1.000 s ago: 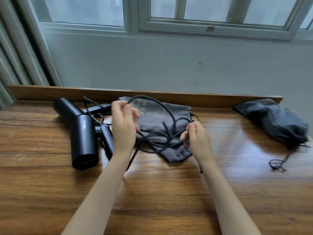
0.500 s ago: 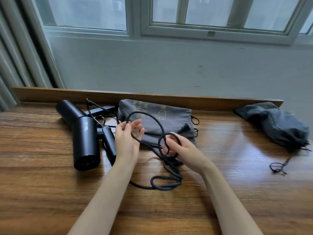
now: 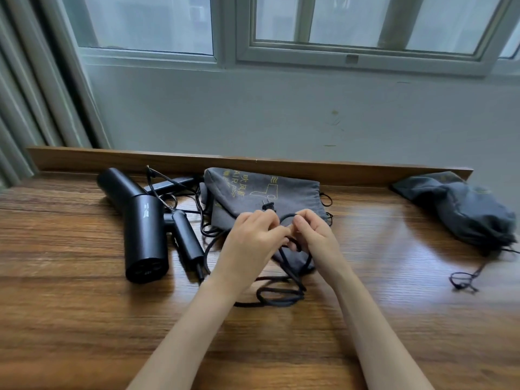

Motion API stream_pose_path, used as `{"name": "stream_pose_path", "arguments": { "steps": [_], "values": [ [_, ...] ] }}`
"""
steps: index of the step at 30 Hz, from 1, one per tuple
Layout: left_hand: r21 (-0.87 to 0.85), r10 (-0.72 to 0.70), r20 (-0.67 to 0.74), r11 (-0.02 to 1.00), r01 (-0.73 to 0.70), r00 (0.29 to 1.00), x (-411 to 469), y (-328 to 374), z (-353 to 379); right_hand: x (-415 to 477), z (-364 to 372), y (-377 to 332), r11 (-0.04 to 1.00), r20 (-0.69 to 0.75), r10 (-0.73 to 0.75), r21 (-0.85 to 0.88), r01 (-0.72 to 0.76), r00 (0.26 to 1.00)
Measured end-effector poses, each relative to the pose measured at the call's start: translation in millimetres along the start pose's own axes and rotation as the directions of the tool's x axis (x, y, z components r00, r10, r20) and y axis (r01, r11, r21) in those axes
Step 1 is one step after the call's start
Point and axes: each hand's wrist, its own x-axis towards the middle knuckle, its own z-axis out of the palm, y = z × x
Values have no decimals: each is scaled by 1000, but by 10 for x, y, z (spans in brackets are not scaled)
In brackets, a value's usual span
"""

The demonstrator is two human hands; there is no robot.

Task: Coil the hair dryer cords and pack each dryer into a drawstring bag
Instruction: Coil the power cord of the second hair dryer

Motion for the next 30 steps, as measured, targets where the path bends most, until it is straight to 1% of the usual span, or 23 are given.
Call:
{"name": "stream_pose_path", "arguments": {
  "steps": [1,2,3,5,6,9,10,12,14,15,16,17,18,19,20,21,22,23,24,26,28,29,30],
  "values": [
    [-54,-38,-35,998,36,999,-1,22,-8,11,-6,-2,1000,-28,2,27,-2,1000],
    [-148,-138,-80,981,125,987,16,56,-35,18,-11,-2,1000,-43,-6,29,7,999],
    [-273,-258,-153,939,210,954,43,89,-59,20,-14,-2,1000,-41,-20,10,21,999],
    [-370,-423,-318,879,300,848,139,100,-134,10,-7,5,998,6,-46,-48,46,999],
    [-448,-498,-339,831,328,798,187,83,-185,-5,6,13,996,41,-47,-70,50,998],
    [-684,-689,-251,623,380,680,268,-5,-243,-40,62,31,997,134,-26,-70,36,991],
    [-727,-746,-221,556,404,628,266,-21,-248,-40,73,26,999,155,-14,-50,21,988],
    [-770,-827,-187,459,444,530,226,-69,-229,-36,70,6,1000,184,16,-6,-16,983],
    [-844,-914,-107,292,451,392,162,-125,-184,-41,46,-16,998,183,51,22,-55,982],
    [-859,-939,-64,225,460,339,129,-139,-174,-48,34,-20,997,168,73,27,-79,983],
    [-838,-947,-59,219,500,316,86,-150,-150,-53,20,-21,996,140,85,9,-87,987],
    [-765,-928,-109,307,567,356,44,-147,-137,-55,14,-24,997,104,78,-31,-75,992],
    [-619,-859,-199,483,619,471,-2,-133,-120,-58,9,-35,995,74,55,-83,-49,996],
    [-404,-730,-262,677,615,631,-46,-113,-83,-58,8,-46,992,58,25,-125,-18,998],
    [-183,-564,-254,826,534,785,-73,-89,-41,-55,8,-57,989,55,-1,-150,9,999],
    [-24,-408,-177,912,410,896,-71,-64,-16,-54,7,-68,987,59,-17,-161,27,998],
    [78,-278,-95,955,286,956,-49,-43,-10,-55,6,-75,986,65,-24,-164,34,998],
    [145,-178,-20,973,179,984,-20,-23,-12,-61,1,-83,987,69,-22,-160,33,997],
    [183,-118,32,977,111,992,15,-14,-20,-66,3,-90,988,71,-14,-151,24,997],
    [169,-78,69,984,65,995,73,-47,-74,-73,1,-103,992,62,9,-130,-1,998],
    [70,-106,63,992,102,992,110,-81,-129,-54,-36,-97,994,-12,69,-89,-69,998],
    [-7,-163,27,987,163,986,122,-99,-158,-37,-68,-80,990,-62,116,-77,-121,991],
    [-97,-265,-41,961,261,963,139,-114,-207,-21,-103,-55,981,-102,161,-95,-171,982]
  ]
}}
